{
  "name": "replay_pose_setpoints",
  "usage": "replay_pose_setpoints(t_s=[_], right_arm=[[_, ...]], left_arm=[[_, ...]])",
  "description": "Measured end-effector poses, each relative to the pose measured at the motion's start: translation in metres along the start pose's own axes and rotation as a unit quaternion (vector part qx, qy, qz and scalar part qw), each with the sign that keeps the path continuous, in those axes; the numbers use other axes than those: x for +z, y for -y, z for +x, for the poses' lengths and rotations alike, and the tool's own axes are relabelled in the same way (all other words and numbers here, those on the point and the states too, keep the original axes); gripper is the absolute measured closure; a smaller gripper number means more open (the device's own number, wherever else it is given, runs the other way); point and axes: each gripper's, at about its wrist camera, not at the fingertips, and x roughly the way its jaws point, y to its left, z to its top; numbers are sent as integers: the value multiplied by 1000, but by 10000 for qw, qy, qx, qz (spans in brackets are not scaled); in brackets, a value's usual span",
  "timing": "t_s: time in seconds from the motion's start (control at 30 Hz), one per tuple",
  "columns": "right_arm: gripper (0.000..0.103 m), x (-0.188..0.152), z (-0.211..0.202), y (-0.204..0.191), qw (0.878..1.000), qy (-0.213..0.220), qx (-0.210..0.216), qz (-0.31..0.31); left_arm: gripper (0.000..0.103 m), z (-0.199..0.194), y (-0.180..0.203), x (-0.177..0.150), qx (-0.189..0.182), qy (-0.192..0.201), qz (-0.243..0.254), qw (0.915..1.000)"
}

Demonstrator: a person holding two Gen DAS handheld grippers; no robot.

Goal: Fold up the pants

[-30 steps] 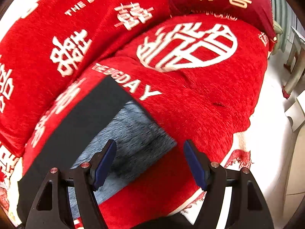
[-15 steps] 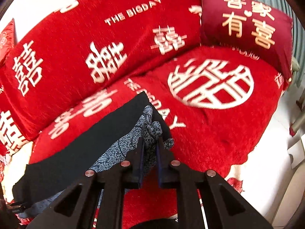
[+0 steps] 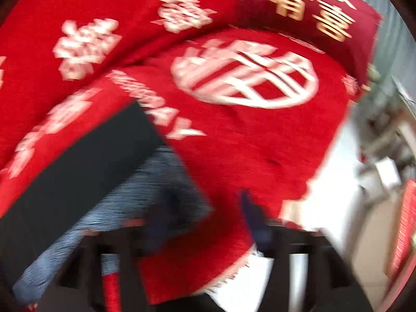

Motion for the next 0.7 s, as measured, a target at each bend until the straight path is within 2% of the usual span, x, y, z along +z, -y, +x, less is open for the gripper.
replay_pose_setpoints(t_s=[0.07, 0.13, 0.23, 0.3, 0.37, 0.4, 0.47, 0.5, 0.57, 0.67, 0.7], right_arm=[[32, -1, -22, -4, 9994, 332, 38, 15], [32, -8, -46, -29, 9968, 616, 318, -388], [28, -38, -65, -101, 9809, 437, 1156, -1505], [27, -70, -70, -154, 9586, 93, 1707, -2275], [27, -106, -75, -199, 9338, -66, 1989, -2974], [27, -123, -75, -216, 9232, -76, 1976, -3295], [27, -144, -67, -230, 9114, -152, 1767, -3714], [27, -148, -60, -227, 9107, -159, 1624, -3796], [21, -138, -55, -210, 9196, -126, 1663, -3558], [17, -108, -39, -168, 9453, -221, 1229, -3013], [12, -98, -31, -151, 9541, -355, 1132, -2751]], left_arm=[[0, -6, 3, 0, -26, 92, -19, 10000], [0, -14, 9, 3, -206, 255, -62, 9994], [0, -19, 26, 14, -296, 400, 0, 9988], [0, -15, 39, 20, -274, 379, 183, 9987], [0, -6, 44, 20, -119, 331, 294, 9989], [0, -3, 44, 17, -86, 300, 303, 9991], [0, 2, 32, 13, -281, 328, 178, 9989], [0, 1, 26, 11, -272, 323, 157, 9990], [0, 0, 13, 7, -203, 348, 114, 9991], [0, 4, -9, -3, -226, 260, -111, 9993], [0, 4, -13, -4, -273, 266, -165, 9991]])
